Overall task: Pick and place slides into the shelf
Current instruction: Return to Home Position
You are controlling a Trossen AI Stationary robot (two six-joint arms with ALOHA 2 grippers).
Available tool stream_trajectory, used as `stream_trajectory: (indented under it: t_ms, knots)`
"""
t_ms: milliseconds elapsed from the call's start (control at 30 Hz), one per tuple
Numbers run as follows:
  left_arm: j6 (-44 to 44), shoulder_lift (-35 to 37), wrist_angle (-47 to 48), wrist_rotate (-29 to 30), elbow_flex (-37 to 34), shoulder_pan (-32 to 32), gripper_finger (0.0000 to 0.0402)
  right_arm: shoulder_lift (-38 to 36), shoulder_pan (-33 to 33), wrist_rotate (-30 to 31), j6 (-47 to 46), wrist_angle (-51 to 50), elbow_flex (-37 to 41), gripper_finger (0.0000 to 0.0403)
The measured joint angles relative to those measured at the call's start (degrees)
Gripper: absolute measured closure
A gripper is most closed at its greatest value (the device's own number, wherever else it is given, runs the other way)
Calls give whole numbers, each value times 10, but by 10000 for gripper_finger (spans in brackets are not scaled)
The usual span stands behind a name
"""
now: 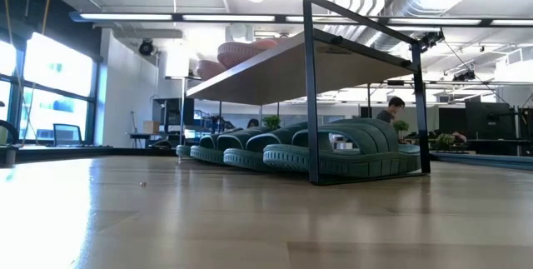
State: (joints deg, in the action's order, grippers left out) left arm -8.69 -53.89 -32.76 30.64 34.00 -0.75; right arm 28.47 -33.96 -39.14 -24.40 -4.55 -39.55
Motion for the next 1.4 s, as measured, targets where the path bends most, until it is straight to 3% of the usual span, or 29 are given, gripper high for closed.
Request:
stream_trajectory:
  t_ms: [133,267,333,467,567,700,800,967,1133,1233,1400]
  knots:
    - [-36,2,-64,-70,0,0,402,-28,82,134,-58,250,77,403]
    - [-54,26,-111,-128,0,0,401,-7,156,252,-37,368,91,403]
    - [-58,50,-104,-131,2,1,401,14,187,286,-10,367,65,403]
    - [-91,120,-35,-157,27,14,402,61,237,291,41,324,-21,403]
    - [-90,167,59,-247,64,48,402,74,260,306,76,219,-105,403]
    - [-75,197,154,-373,115,114,402,74,284,383,124,42,-209,403]
    - [-56,203,167,-435,131,168,402,74,303,411,156,5,-243,403]
    - [-27,212,192,-462,132,261,402,55,332,454,184,5,-225,403]
    - [-2,211,218,-557,132,327,402,-4,352,497,174,46,-134,403]
    - [-2,220,231,-539,131,352,402,-50,360,497,174,112,-78,403]
    - [-2,258,223,-535,95,379,402,-131,360,526,168,126,-19,403]
